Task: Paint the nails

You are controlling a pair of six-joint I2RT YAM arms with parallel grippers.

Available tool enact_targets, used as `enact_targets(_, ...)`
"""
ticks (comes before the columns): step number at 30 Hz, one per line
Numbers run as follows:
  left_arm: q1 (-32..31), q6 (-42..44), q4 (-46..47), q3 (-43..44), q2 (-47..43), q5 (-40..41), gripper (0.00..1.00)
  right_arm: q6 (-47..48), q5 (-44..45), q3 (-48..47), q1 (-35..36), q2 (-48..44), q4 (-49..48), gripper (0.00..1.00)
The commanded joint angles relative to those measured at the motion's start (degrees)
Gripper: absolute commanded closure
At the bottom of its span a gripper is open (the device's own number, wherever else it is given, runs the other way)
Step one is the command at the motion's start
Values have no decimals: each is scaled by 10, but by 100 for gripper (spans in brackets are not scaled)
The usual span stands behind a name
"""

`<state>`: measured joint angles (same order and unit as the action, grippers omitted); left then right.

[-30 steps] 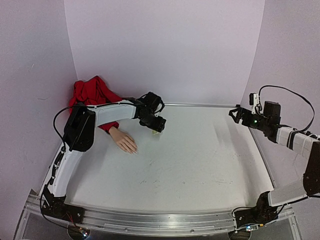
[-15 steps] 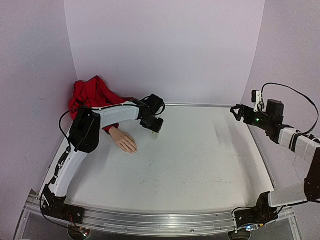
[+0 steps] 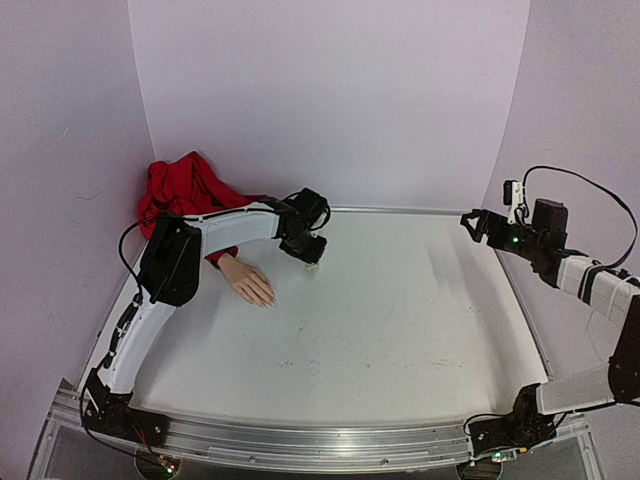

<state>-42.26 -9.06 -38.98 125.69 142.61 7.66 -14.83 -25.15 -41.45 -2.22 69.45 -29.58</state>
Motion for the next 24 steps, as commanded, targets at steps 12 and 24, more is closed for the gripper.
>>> enact_targets(12,0,13,-17,-51,-102,-108,100,-51,106,-3,-4,-10,39,2)
enact_targets(24,0,-35,-47,-162,-251,-333,100,-50,-154,-21,80,63,3,2)
